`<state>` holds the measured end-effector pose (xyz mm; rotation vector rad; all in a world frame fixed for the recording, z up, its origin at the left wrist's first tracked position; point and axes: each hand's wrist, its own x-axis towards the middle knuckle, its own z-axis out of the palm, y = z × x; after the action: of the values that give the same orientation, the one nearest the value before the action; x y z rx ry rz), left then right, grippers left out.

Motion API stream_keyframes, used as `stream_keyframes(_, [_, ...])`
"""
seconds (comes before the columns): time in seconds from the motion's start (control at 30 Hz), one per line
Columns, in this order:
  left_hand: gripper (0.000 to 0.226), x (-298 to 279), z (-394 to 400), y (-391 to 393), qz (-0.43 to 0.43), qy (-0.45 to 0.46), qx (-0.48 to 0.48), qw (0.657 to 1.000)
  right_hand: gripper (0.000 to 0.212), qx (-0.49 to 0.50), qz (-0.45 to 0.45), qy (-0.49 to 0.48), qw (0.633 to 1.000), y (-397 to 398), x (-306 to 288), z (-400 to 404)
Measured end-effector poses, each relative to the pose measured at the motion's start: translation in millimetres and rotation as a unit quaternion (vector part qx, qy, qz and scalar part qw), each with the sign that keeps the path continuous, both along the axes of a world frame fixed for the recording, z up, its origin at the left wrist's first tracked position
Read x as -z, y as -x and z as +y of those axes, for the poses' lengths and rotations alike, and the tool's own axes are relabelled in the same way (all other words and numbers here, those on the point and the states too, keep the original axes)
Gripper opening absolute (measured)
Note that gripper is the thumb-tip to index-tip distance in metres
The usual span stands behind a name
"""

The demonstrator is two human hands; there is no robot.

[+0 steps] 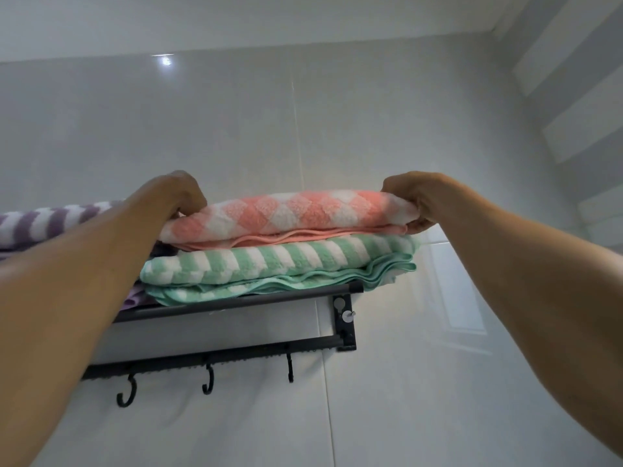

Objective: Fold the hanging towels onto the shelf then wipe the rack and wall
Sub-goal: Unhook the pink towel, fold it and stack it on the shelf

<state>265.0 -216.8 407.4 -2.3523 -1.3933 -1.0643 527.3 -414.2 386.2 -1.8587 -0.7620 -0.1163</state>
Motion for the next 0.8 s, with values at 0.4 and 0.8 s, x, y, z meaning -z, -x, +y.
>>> stream_keyframes(0.4, [0.063, 17.2, -28.6, -12.7, -0.181, -0.092, 0.178, 0.963, 0.035, 0.202, -0.276, -0.122, 0.932, 42.5, 18.4, -18.5])
stream_keyframes(0.8, [0.053, 96.0, -86.4, 60.7, -0.148, -0.163, 0.224, 0.949, 0.031, 0.158, -0.307, -0.09, 0.934, 133.0, 105.7, -63.9])
